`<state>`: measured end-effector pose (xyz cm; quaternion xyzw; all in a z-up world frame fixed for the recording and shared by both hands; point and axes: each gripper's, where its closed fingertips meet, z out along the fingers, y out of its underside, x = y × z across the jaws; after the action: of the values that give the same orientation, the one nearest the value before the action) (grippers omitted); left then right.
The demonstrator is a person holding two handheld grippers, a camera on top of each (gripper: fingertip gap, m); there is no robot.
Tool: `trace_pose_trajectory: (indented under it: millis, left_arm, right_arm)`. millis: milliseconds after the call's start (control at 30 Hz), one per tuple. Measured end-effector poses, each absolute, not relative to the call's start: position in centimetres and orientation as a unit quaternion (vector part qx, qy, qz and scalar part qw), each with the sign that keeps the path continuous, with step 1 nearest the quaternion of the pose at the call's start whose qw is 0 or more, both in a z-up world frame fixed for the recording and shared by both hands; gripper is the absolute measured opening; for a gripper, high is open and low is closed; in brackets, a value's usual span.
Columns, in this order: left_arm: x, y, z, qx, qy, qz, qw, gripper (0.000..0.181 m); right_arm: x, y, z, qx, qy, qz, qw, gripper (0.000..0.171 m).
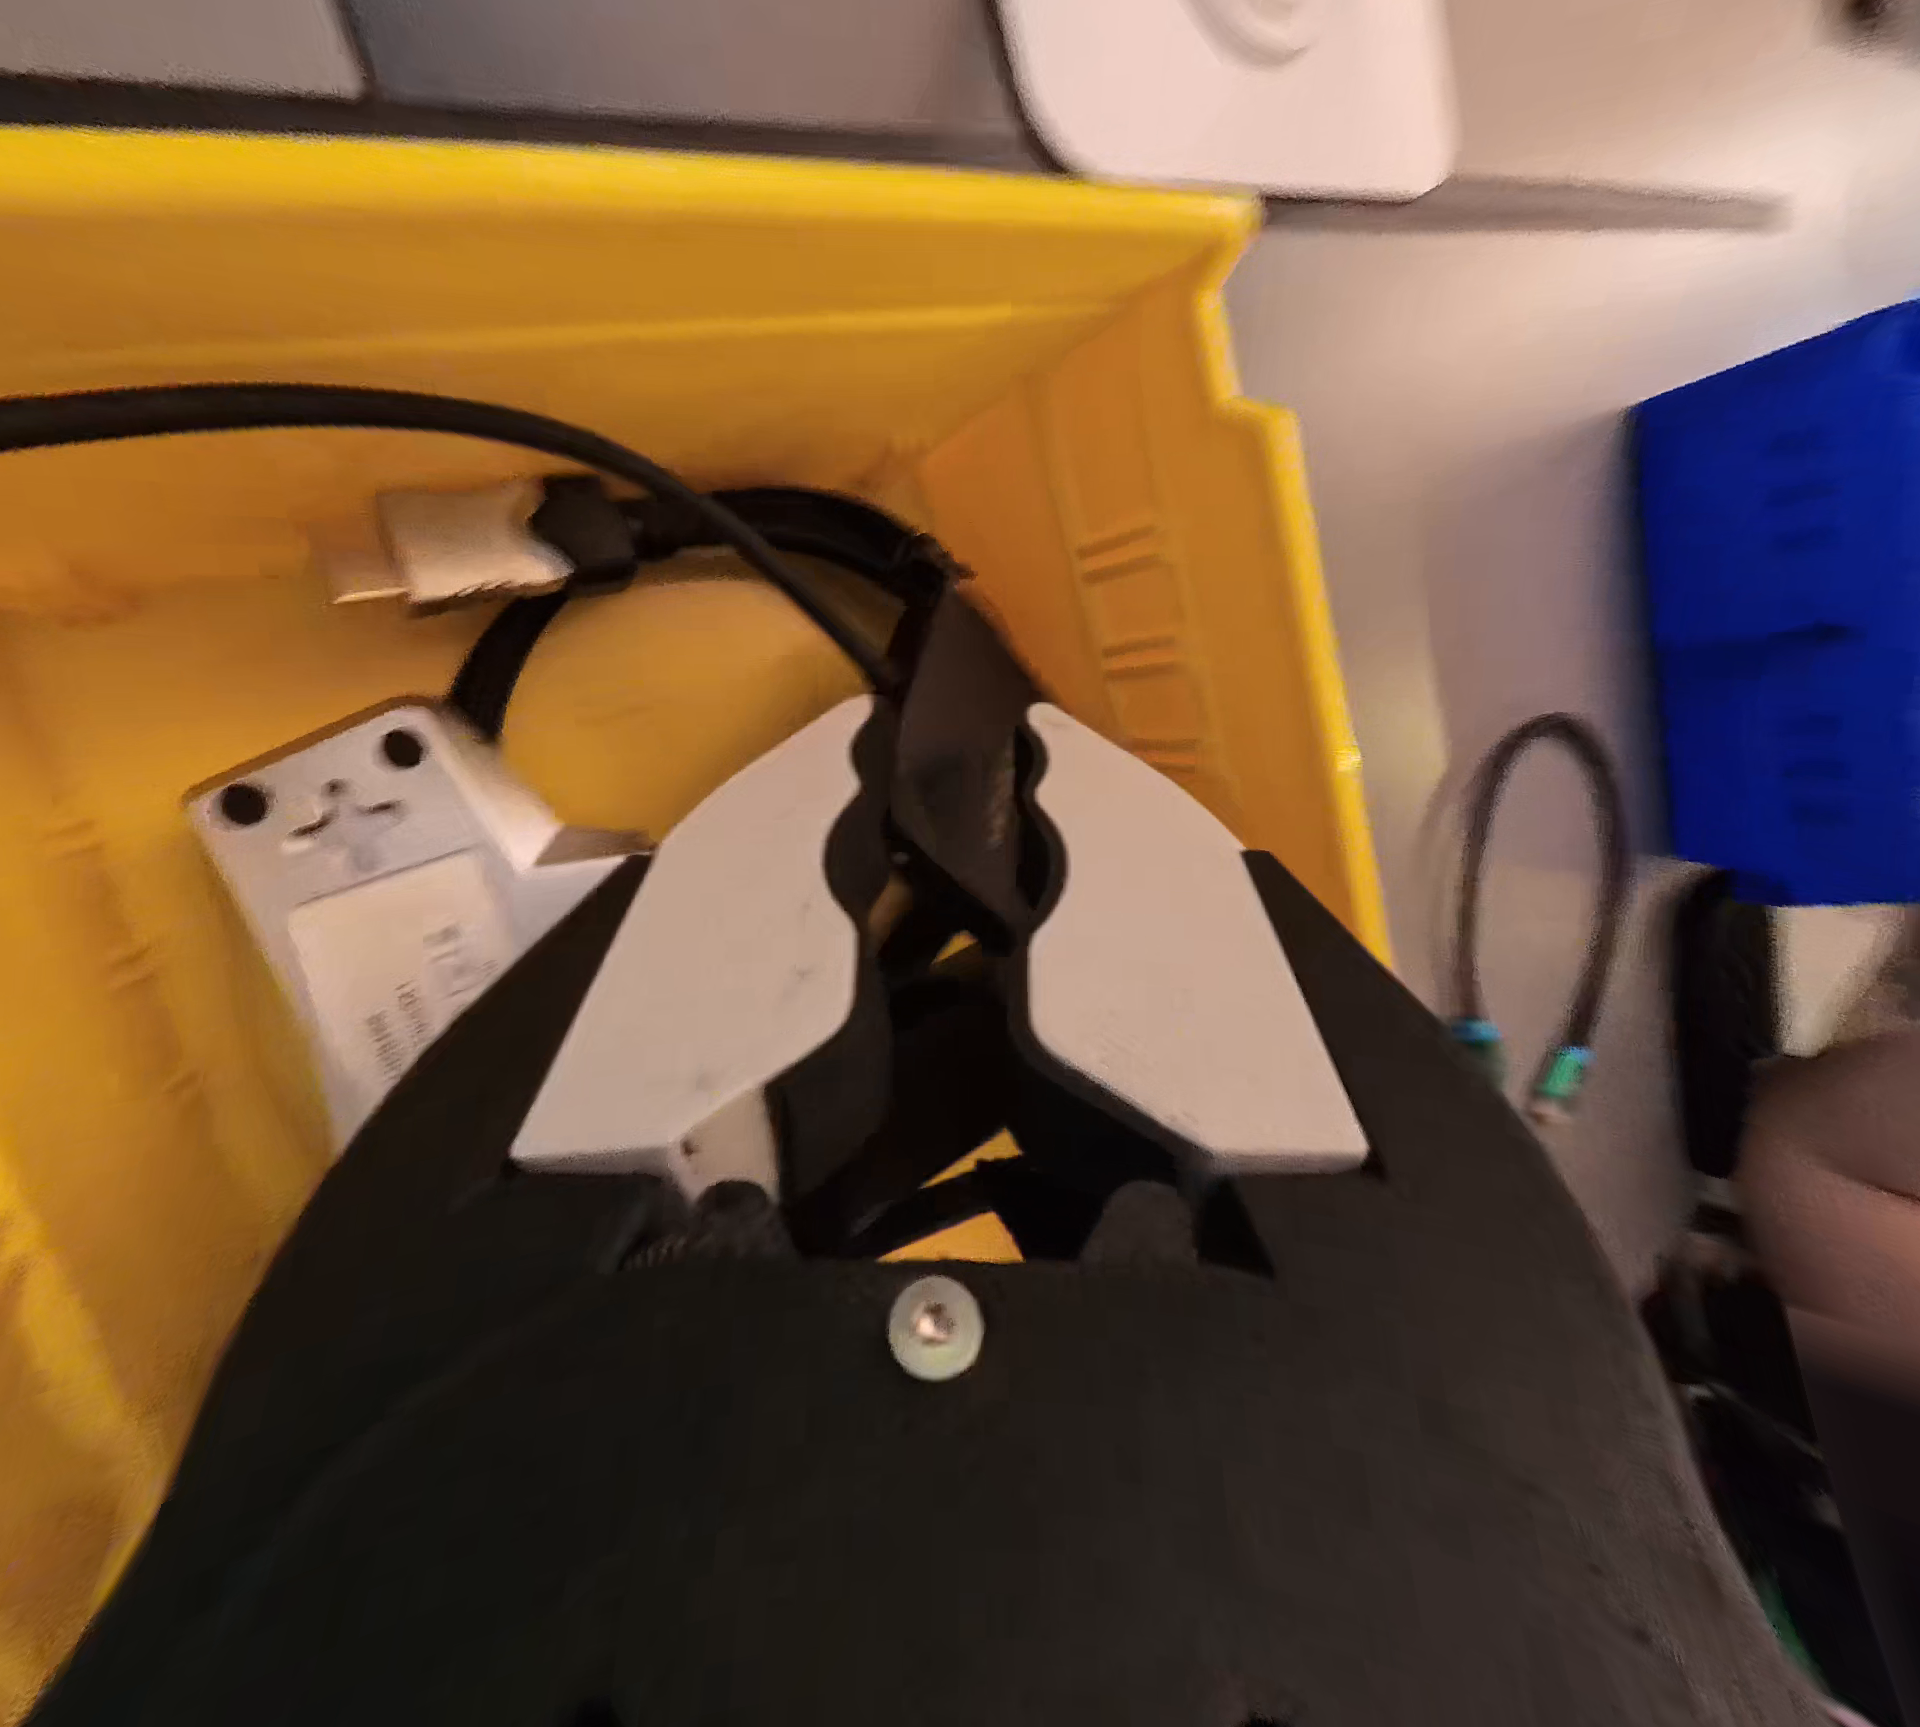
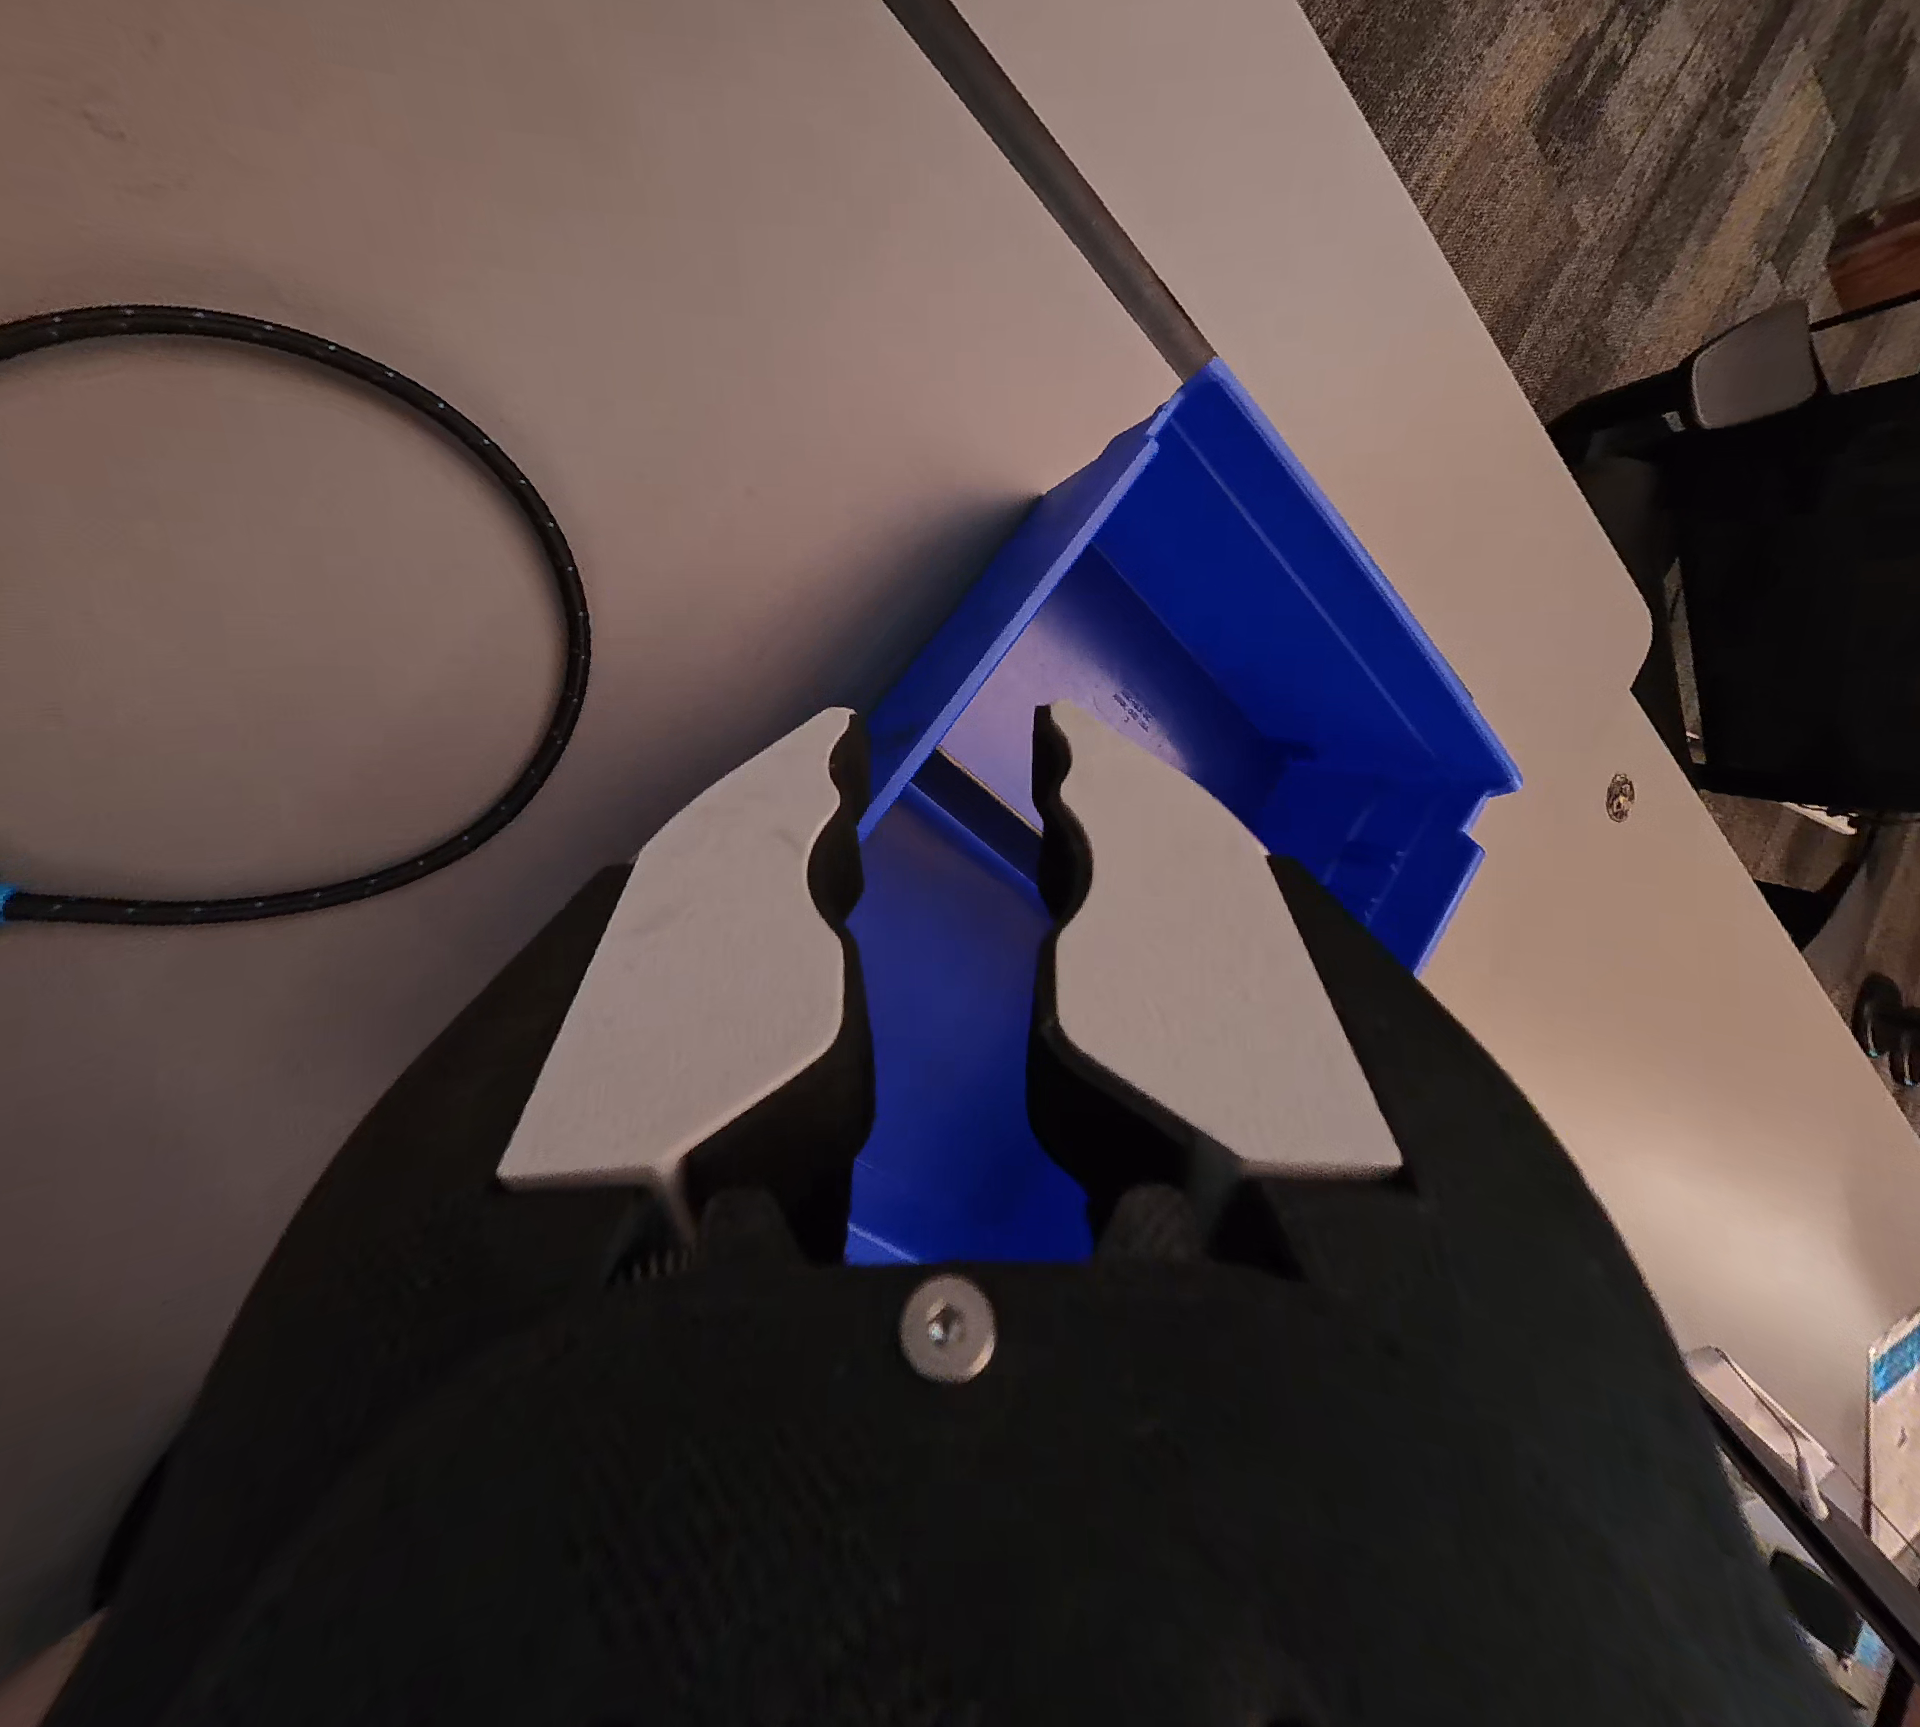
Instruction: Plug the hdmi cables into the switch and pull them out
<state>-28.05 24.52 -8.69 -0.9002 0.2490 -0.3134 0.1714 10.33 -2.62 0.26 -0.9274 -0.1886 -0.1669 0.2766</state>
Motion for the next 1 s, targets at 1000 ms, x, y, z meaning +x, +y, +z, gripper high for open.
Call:
trace_pose_trajectory:
  millis: [1000]
  left_arm:
    - [-28.0,23.6,0.1,-0.857,0.298,-0.242,0.343,0.004]
  right_arm:
    - [9.3,-1.8,0.7,-0.912,-0.223,-0.189,0.289,0.032]
